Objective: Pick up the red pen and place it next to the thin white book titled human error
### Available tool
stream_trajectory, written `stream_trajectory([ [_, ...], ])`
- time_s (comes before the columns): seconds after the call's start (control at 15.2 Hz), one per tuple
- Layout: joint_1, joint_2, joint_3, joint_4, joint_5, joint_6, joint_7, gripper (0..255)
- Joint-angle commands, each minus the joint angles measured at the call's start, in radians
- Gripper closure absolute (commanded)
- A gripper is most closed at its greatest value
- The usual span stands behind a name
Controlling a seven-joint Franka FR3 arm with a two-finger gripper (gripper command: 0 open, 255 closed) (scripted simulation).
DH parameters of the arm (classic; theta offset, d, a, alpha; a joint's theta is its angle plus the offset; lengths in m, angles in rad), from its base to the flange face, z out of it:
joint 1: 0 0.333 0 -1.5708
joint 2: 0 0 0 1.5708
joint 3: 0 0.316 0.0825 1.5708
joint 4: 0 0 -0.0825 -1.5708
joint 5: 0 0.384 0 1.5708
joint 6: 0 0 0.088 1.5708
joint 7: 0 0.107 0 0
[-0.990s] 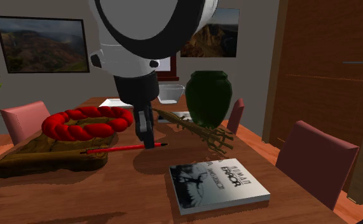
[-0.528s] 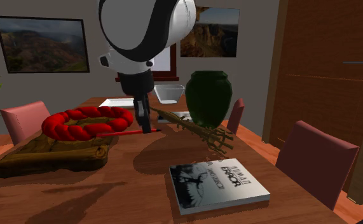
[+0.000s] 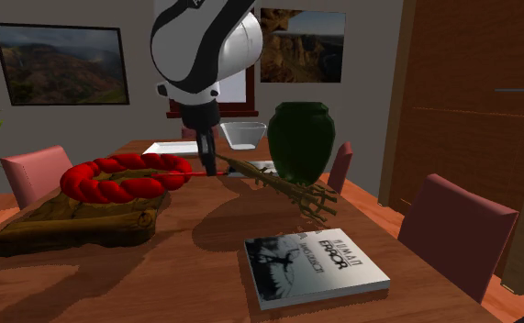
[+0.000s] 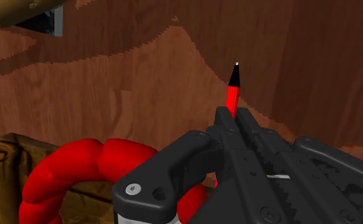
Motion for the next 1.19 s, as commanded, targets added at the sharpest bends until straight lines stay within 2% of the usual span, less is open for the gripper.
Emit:
stream_trajectory([
  [0.0,-0.006,0.066,-0.005,0.105,0.006,-0.033,-0.034,255],
  [0.4,-0.019,0.303,-0.019,0.488,0.029,-0.158,-0.142,255],
  [0.46,-0.019,0.322,-0.02,0.52,0.03,-0.169,-0.15,255],
  [1.12,-0.016,0.376,-0.034,0.477,0.009,-0.076,-0.117,255],
])
